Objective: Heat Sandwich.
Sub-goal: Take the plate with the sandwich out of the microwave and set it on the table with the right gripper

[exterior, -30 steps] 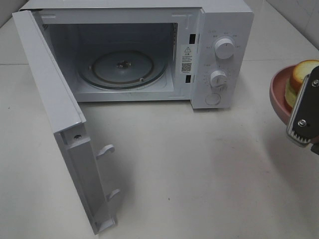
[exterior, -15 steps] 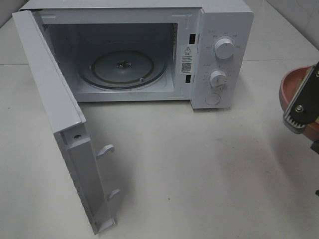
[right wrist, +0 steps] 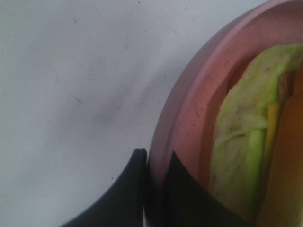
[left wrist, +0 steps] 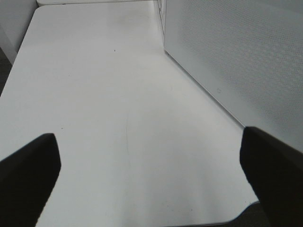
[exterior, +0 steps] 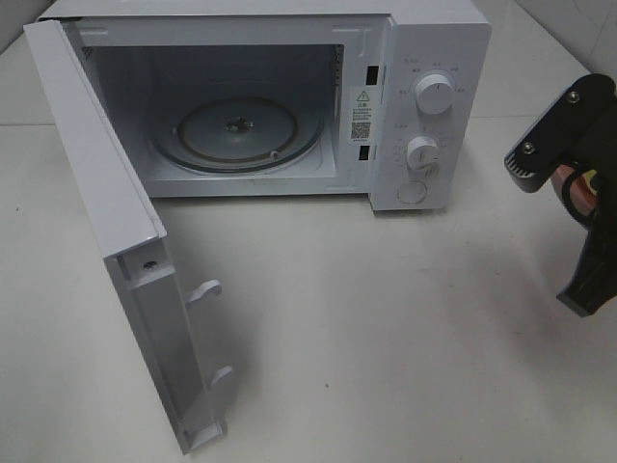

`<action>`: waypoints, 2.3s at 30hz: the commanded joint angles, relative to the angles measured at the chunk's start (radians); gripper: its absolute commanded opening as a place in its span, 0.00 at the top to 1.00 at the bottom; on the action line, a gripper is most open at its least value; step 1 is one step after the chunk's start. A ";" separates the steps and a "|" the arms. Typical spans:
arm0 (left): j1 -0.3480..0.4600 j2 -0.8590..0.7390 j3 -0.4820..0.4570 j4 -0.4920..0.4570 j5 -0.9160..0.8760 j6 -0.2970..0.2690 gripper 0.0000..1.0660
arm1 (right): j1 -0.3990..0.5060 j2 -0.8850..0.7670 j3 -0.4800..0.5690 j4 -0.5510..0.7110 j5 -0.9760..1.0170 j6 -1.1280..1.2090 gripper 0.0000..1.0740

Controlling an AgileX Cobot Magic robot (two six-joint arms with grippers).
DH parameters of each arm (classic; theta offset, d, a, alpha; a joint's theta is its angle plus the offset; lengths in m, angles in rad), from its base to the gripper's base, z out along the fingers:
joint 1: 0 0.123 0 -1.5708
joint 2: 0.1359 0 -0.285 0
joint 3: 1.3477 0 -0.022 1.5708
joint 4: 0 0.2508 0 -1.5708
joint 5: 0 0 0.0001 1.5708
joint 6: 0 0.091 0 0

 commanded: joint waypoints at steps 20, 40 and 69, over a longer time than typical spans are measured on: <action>0.005 -0.012 0.002 -0.002 -0.013 -0.002 0.08 | -0.304 0.158 -0.035 -0.048 -0.034 0.093 0.94; 0.005 -0.012 0.002 -0.002 -0.013 -0.002 0.08 | -0.405 0.379 -0.035 -0.132 -0.231 0.288 0.91; 0.005 -0.012 0.002 -0.002 -0.013 -0.002 0.08 | -0.402 0.557 -0.010 -0.241 -0.421 0.451 0.89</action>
